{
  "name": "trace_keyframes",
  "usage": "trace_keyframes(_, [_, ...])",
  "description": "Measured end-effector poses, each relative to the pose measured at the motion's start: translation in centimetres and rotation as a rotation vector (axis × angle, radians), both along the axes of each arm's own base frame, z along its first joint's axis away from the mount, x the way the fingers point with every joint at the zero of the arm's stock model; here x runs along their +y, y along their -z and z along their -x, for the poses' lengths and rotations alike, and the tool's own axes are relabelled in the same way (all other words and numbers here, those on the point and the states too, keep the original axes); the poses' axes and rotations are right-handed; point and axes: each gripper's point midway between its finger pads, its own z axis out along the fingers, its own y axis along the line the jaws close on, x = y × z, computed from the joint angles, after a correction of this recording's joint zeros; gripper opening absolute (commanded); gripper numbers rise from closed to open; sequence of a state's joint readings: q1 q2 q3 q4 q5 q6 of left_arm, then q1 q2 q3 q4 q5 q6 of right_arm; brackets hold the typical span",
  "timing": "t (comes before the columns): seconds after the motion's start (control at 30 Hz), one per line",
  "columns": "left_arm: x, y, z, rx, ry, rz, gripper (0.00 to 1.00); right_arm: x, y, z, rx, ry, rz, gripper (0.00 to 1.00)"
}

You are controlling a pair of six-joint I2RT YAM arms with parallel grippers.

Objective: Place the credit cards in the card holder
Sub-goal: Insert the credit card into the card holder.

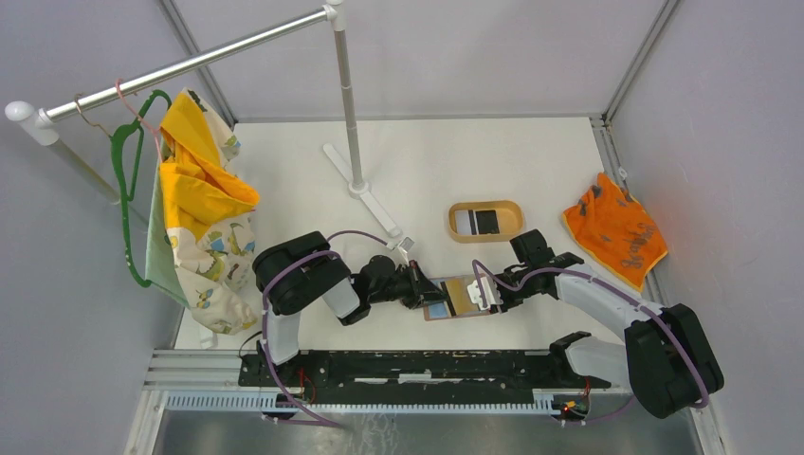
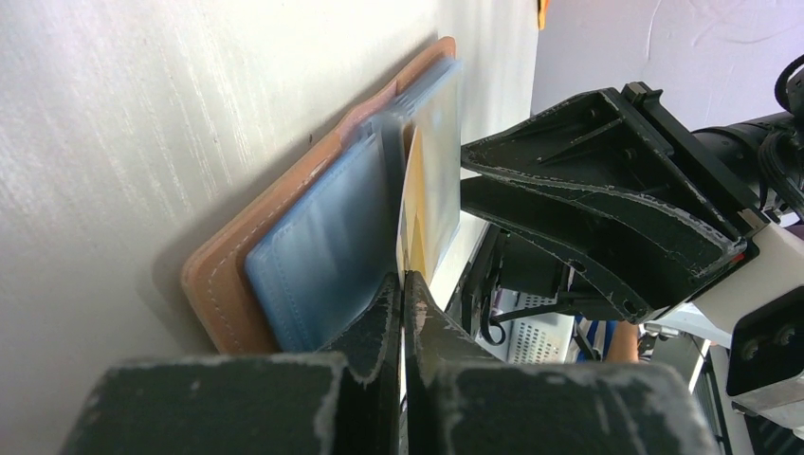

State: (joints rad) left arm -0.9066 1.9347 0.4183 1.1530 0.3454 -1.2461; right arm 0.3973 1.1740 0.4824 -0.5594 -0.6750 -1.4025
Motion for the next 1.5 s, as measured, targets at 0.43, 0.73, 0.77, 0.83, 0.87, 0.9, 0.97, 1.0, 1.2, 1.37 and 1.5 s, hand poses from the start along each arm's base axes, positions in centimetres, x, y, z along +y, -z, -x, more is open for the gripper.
trace_keyframes(0.43, [0.1, 0.2, 0.2, 0.037, -0.006, -0.008, 0.02, 0.0, 0.0, 0.0, 0.0, 0.0, 0.001, 0.39])
trace_keyframes(0.73, [0.2, 0.3, 0.3, 0.046, -0.004, -0.017, 0.02, 0.0, 0.0, 0.0, 0.0, 0.0, 0.001, 0.39])
trace_keyframes(0.77, [0.2, 0.4, 0.3, 0.048, -0.004, -0.018, 0.02, 0.0, 0.0, 0.0, 0.0, 0.0, 0.001, 0.39])
trace_keyframes(0.83, [0.2, 0.4, 0.4, 0.051, -0.001, -0.019, 0.02, 0.0, 0.0, 0.0, 0.0, 0.0, 0.001, 0.39])
trace_keyframes(0.87, [0.2, 0.4, 0.4, 0.053, 0.001, -0.018, 0.02, 0.0, 0.0, 0.0, 0.0, 0.0, 0.001, 0.39])
trace_keyframes(0.9, [0.1, 0.3, 0.4, 0.058, 0.002, -0.018, 0.02, 0.0, 0.0, 0.0, 0.0, 0.0, 0.001, 0.39])
trace_keyframes(0.97, [0.0, 0.3, 0.5, 0.061, 0.009, -0.017, 0.02, 0.0, 0.0, 0.0, 0.0, 0.001, 0.002, 0.39])
trace_keyframes(1.0, [-0.1, 0.3, 0.5, 0.062, 0.011, -0.016, 0.02, -0.1, 0.0, 0.0, 0.0, 0.001, 0.003, 0.39])
trace_keyframes(1.2, [-0.4, 0.2, 0.4, 0.068, 0.02, -0.018, 0.02, -0.1, 0.0, 0.0, 0.0, 0.001, 0.003, 0.39])
trace_keyframes(1.37, [-0.8, 0.2, 0.4, 0.076, 0.036, -0.018, 0.03, -0.1, 0.0, 0.0, 0.001, 0.001, 0.004, 0.4])
trace_keyframes(1.5, [-1.3, 0.2, 0.2, 0.079, 0.048, -0.013, 0.08, -0.1, 0.0, 0.0, 0.0, 0.001, 0.004, 0.42])
